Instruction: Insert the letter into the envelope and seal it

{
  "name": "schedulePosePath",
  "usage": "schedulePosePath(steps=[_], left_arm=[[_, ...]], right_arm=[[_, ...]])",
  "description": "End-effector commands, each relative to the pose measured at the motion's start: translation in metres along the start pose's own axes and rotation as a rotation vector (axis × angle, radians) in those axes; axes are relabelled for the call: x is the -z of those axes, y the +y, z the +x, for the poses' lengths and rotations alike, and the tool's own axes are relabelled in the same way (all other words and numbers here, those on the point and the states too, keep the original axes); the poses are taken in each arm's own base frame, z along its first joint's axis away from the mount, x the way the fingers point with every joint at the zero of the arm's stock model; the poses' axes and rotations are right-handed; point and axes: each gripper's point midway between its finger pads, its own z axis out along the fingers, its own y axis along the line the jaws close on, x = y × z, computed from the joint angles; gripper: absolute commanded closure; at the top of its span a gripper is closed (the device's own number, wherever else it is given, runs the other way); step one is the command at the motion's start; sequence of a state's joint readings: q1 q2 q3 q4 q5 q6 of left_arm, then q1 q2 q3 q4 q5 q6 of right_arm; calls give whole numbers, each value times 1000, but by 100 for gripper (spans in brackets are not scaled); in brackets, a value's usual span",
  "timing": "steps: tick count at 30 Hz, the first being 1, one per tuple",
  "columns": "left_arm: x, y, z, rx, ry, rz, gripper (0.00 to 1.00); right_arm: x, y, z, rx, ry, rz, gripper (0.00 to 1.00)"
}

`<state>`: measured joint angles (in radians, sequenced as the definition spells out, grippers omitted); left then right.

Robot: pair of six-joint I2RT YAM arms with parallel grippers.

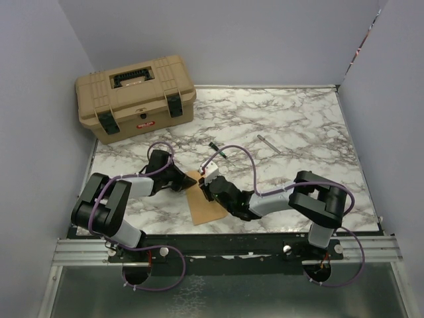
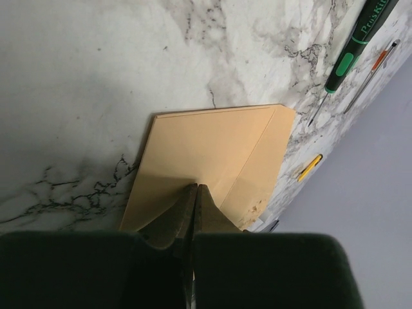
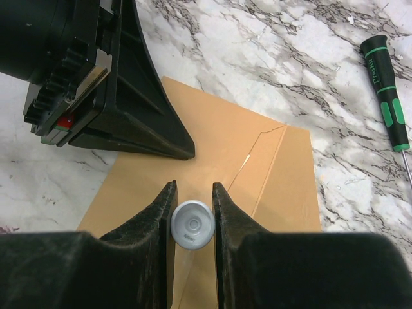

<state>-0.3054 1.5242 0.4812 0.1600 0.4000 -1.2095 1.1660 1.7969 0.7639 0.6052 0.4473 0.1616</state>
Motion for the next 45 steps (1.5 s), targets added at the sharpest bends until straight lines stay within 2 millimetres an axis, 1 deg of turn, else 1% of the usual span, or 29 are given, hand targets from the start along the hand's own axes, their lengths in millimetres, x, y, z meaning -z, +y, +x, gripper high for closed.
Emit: schedulePosePath(steps=[1, 8, 13, 18, 23, 28, 32, 36, 38, 41, 45], left_arm=[[6, 76, 20, 128, 19, -250, 100], [12, 85, 26, 186, 9, -260, 100], [14, 89, 29, 224, 9, -266, 100], [12, 86, 28, 261, 1, -245, 100], [11, 86, 26, 289, -8, -239, 100], [11, 88, 26, 295, -10, -240, 100], [12, 90, 27, 297, -9, -241, 100], [13, 94, 29, 297, -5, -247, 100], [14, 95, 30, 297, -3, -249, 100], [15, 98, 32, 297, 0, -253, 100], [15, 101, 33, 297, 3, -259, 100]], right_arm=[[8, 14, 24, 23, 34, -78, 100], [11, 22, 21, 23, 16, -106, 99], [18, 26, 33, 46, 40, -114, 99], [29, 32, 43, 85, 66, -135, 100], [44, 43, 57, 128, 95, -171, 100], [56, 55, 61, 149, 104, -215, 100], [51, 48, 62, 123, 103, -147, 100], [36, 37, 67, 126, 111, -71, 100], [31, 33, 65, 105, 102, -61, 99], [22, 26, 58, 89, 89, -34, 99], [6, 28, 48, 94, 72, -27, 99]])
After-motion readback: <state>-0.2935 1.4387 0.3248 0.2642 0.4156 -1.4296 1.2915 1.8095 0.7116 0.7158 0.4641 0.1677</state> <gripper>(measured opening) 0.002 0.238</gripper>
